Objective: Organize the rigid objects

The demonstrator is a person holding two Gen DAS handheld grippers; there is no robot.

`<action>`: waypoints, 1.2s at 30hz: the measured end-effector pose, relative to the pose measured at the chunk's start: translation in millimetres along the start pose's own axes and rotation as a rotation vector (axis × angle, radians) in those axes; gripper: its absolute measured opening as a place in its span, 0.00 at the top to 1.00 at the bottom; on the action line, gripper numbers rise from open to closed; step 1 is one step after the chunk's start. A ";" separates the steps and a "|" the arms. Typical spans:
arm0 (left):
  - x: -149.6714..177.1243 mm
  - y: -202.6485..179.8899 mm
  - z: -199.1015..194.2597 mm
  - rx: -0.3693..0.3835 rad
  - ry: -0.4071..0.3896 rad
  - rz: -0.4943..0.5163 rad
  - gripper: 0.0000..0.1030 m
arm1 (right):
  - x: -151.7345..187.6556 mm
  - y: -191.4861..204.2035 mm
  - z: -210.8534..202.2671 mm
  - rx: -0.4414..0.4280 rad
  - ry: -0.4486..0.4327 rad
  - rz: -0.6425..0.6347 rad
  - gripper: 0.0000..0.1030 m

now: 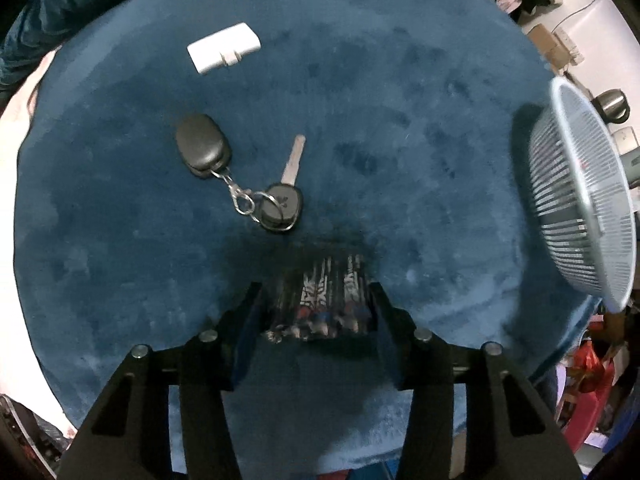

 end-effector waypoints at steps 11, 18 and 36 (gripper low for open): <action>-2.9 4.5 -20.9 0.010 -0.017 -0.008 0.84 | -3.8 -7.0 -7.7 0.003 -0.018 0.009 0.73; -1.8 -11.5 11.6 -0.021 0.029 0.133 0.33 | -5.3 -8.0 -4.7 0.000 -0.009 0.005 0.73; -5.5 15.8 41.1 0.023 0.138 -0.409 0.33 | -10.0 -11.4 5.2 -0.002 0.001 0.015 0.73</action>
Point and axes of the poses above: each gripper's, at about its wrist camera, not at the fingertips, and z roughly the way its jaws point, y to its left, x to its underside, the point moved 5 cm from there along z, roughly the way its jaws point, and after that the axes turned 1 degree about y, right-handed, at the moved point
